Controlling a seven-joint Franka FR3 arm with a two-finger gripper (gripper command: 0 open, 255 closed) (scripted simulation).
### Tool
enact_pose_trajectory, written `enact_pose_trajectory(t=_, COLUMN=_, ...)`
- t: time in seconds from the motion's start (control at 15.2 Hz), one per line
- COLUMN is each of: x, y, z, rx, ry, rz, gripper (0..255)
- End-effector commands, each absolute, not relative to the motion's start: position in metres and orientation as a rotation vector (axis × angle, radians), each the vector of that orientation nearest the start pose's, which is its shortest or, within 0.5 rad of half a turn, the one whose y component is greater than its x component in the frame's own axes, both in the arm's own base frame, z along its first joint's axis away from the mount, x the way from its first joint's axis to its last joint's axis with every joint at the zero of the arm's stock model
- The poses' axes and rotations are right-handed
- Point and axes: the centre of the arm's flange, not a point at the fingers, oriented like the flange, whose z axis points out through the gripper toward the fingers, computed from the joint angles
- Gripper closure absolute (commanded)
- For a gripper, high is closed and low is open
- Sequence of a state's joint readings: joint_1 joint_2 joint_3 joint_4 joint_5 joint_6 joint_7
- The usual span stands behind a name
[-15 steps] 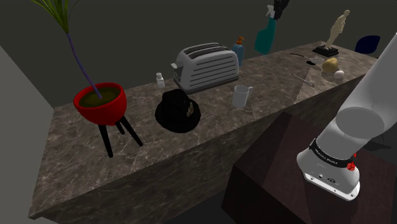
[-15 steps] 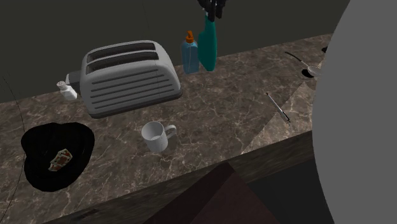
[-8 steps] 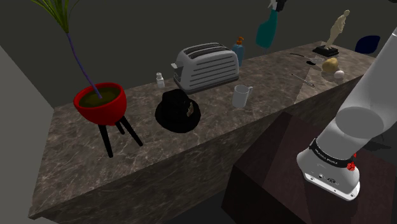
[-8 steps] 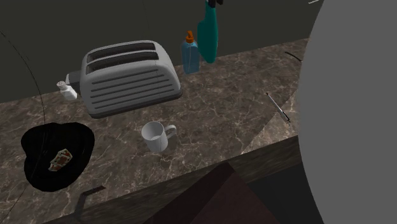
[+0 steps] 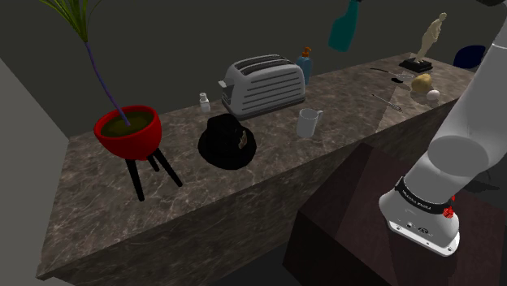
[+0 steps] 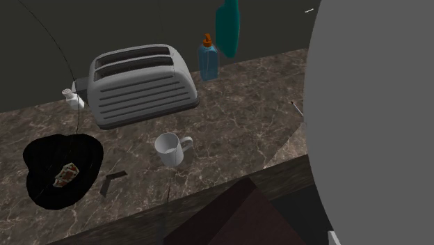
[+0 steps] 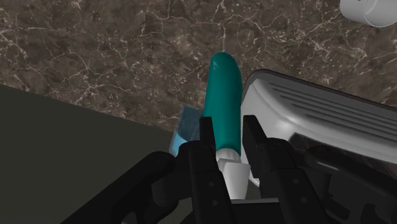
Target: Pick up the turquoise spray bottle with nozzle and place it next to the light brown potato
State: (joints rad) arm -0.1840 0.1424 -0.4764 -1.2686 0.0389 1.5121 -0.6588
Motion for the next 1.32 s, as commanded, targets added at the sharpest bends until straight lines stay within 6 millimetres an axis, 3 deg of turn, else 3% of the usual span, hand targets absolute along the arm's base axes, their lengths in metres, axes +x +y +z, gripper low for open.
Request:
enact_pose_trajectory(t=0.0, x=0.481, y=-0.336, z=0.698, rx=-3.231, ry=-0.018, rz=-0.123, gripper=255)
enact_pose_trajectory(t=0.4, x=0.481, y=-0.336, z=0.728, rx=-3.231, ry=-0.018, rz=-0.123, gripper=255)
enact_pose_trajectory(t=1.25, x=0.385, y=-0.467, z=0.673, rx=-3.231, ry=-0.018, rz=-0.123, gripper=255)
